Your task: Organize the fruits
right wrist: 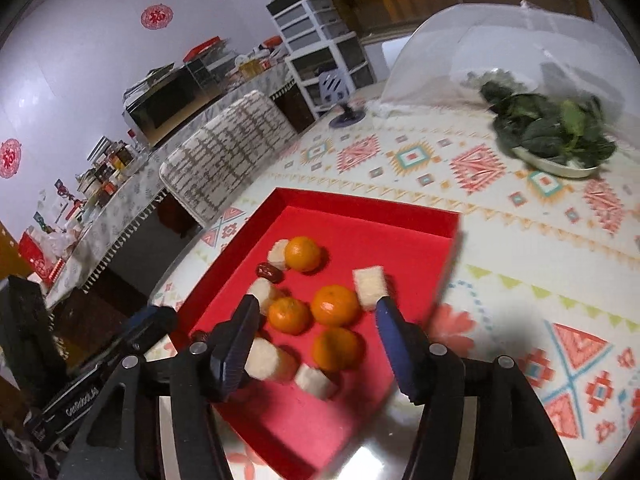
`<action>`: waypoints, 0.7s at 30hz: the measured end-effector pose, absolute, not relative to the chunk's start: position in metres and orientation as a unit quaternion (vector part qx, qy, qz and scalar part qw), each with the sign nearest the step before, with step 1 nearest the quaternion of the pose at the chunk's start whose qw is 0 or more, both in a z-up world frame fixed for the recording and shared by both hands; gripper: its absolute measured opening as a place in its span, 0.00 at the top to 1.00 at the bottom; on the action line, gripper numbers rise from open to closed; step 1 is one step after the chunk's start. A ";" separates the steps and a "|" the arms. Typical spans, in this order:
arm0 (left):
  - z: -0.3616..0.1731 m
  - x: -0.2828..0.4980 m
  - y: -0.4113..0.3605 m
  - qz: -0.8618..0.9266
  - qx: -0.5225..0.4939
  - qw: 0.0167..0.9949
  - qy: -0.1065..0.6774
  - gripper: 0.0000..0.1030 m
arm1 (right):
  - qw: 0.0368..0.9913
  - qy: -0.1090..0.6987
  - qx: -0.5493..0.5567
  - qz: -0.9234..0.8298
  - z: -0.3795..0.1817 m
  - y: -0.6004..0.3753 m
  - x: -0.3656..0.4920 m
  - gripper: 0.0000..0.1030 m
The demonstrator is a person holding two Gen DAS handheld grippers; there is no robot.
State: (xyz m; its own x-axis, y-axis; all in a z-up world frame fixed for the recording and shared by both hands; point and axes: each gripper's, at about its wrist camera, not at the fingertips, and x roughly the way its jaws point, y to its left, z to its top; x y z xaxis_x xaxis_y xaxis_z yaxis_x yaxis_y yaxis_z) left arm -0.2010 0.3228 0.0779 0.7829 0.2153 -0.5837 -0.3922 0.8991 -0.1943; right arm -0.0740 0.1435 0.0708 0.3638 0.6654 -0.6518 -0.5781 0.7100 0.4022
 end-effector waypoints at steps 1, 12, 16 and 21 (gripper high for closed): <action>0.081 -0.203 0.315 0.180 -0.136 0.934 0.279 0.15 | 0.831 0.412 0.047 0.372 0.072 0.136 -0.079 0.36; 0.097 -0.204 0.253 0.225 -0.073 0.934 0.268 0.02 | 0.880 0.358 0.011 0.312 0.071 0.070 -0.126 0.26; 0.095 -0.203 0.231 0.226 -0.064 0.931 0.280 0.02 | 0.886 0.353 0.002 0.302 0.065 0.055 -0.138 0.26; 0.094 -0.205 0.208 0.220 -0.051 0.931 0.287 0.02 | 0.888 0.352 0.013 0.295 0.061 0.032 -0.145 0.23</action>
State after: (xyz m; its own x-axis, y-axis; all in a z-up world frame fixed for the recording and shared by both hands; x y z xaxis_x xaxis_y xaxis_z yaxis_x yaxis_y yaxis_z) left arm -0.2048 0.2078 0.0937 0.7388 0.3806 -0.5562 -0.4395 0.8977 0.0304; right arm -0.1452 0.0324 0.0614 0.5786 0.5327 -0.6176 -0.5138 0.8262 0.2312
